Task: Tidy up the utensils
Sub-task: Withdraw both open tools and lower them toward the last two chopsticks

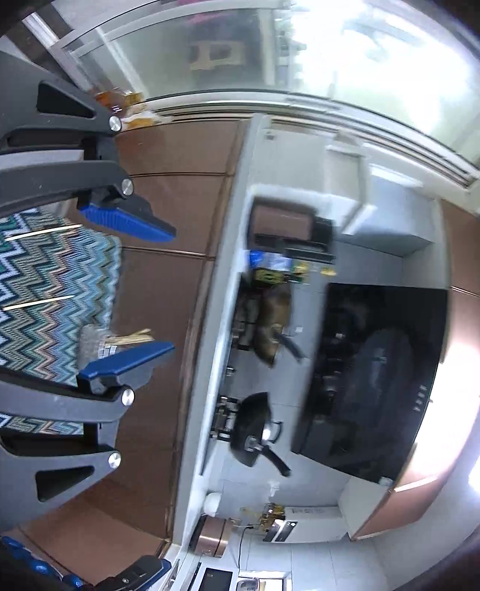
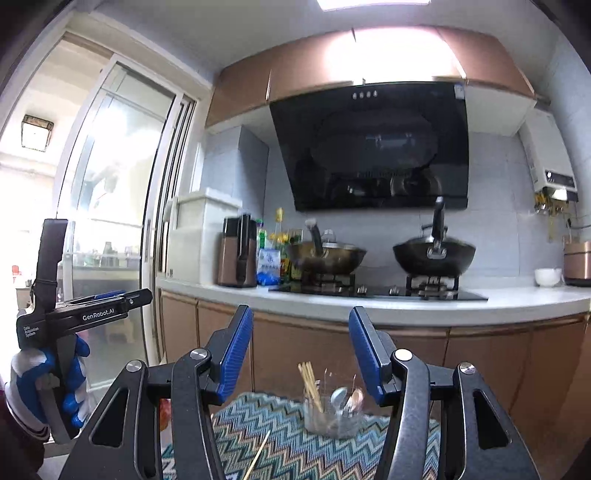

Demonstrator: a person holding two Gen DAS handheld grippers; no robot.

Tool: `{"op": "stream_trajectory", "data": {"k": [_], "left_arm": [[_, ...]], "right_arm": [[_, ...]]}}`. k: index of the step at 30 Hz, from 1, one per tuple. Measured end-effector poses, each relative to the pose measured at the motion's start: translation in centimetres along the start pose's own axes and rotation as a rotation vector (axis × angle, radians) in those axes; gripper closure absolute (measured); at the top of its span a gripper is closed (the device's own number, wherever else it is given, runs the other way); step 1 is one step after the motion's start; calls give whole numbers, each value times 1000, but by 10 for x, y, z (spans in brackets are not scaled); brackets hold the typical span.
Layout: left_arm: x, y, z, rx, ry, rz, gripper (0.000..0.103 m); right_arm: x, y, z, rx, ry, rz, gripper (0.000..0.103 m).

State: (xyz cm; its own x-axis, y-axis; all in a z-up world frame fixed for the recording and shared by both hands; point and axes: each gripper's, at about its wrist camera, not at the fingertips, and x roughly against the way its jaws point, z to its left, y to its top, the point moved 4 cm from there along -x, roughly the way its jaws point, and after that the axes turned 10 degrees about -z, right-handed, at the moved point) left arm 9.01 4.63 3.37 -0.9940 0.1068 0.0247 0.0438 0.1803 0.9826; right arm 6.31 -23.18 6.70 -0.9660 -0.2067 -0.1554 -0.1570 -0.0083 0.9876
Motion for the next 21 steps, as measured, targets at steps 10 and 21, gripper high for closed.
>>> {"op": "stream_trajectory", "data": {"k": [10,21], "left_arm": [[-69,-64,47,19,87,203,49],[-115,-120,81,36,173,280,49]], "right_arm": [[-60,-66,-6,-59,35,171,49],[-116,-141,-10,-127,53,325,49]]}}
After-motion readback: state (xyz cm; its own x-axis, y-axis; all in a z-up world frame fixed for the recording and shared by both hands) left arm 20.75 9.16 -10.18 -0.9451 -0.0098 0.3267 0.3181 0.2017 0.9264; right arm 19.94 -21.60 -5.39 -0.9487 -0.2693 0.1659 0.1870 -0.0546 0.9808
